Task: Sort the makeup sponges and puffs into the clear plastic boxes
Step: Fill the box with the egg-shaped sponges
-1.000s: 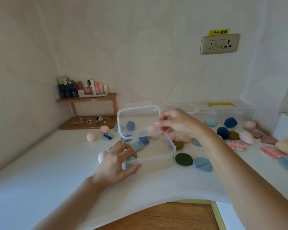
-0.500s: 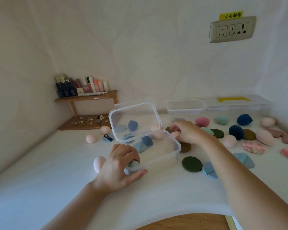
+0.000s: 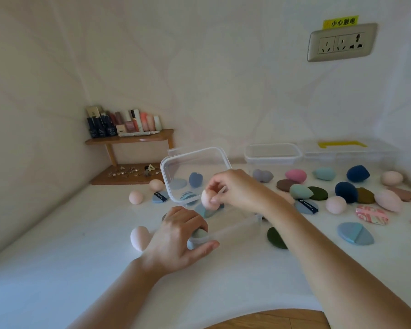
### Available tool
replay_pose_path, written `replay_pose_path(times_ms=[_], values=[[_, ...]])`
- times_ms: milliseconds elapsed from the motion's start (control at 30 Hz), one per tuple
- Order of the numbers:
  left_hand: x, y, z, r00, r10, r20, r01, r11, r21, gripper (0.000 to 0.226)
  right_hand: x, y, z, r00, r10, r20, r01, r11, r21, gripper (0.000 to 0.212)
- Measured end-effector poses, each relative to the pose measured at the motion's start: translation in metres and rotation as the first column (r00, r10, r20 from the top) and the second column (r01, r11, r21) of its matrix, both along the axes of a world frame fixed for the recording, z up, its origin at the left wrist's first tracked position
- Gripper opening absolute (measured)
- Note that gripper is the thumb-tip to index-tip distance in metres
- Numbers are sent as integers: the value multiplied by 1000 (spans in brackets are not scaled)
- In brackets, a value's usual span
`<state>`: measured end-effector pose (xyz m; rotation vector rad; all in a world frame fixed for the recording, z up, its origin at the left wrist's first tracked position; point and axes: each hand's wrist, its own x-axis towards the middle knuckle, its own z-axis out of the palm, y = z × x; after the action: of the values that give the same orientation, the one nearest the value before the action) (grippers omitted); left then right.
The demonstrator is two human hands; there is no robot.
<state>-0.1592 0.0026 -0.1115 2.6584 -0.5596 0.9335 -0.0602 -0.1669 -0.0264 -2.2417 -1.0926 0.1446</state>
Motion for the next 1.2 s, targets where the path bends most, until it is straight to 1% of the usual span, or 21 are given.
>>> replay_pose_path(times_ms=[67,167,233,367,500,567,633,667,733,800,833,933,1000,1033,1067,1100,1133,1200], values=[[1,1,0,1000,-8,8,8,1000,7,37,-1,10,-7,994,-28,105,33,998,-46,18],[2,1,1,999,-28,21,27,1000,11,37,2,18,-19,991,-29,132,47,990,-136,10],[2,1,1,999,-35,20,35,999,10,38,7,22,-27,988,-72,136,95,981,-169,3],[2,2,0,999,-42,4,42,999,-4,40,12,30,-38,969,-149,199,183,970,-161,14],[2,2,0,999,-37,-8,37,999,-7,42,17,39,-46,946,-198,258,240,960,-143,18],[1,2,1,999,-42,-26,41,999,-28,44,17,43,-48,936,-207,284,254,957,-138,17],[0,1,2,997,-60,-52,54,994,-94,48,18,44,-51,933,-202,297,246,962,-120,9],[0,1,2,996,-69,-49,62,988,-143,50,18,43,-52,940,-190,283,227,968,-105,2],[1,2,2,998,-58,10,58,974,-217,49,21,39,-54,963,-180,199,203,974,-99,10],[2,4,0,999,-25,41,34,971,-237,50,23,35,-52,983,-134,123,147,984,-100,7],[2,5,0,999,-21,24,26,972,-234,51,21,33,-49,989,-96,114,108,989,-105,5],[5,8,-1,999,-13,-41,6,987,-159,59,13,21,-31,997,19,68,-8,988,-155,16],[5,8,-1,999,3,-51,-9,994,-107,63,12,9,-17,1000,7,-6,-8,987,-159,17],[5,8,0,999,2,-45,-7,995,-104,63,13,2,-11,999,-42,-17,40,993,-115,16],[5,8,1,999,-4,-32,1,995,-104,62,16,-5,-6,991,-133,-4,133,990,-51,16],[5,7,2,1000,-14,-12,13,995,-102,60,22,-13,-2,966,-256,20,256,967,3,18],[5,6,4,1000,-23,7,23,995,-100,59,31,-23,0,922,-386,35,386,922,20,19],[5,2,6,999,-29,38,32,996,-89,58,51,-41,-1,805,-591,59,593,803,-60,18]])
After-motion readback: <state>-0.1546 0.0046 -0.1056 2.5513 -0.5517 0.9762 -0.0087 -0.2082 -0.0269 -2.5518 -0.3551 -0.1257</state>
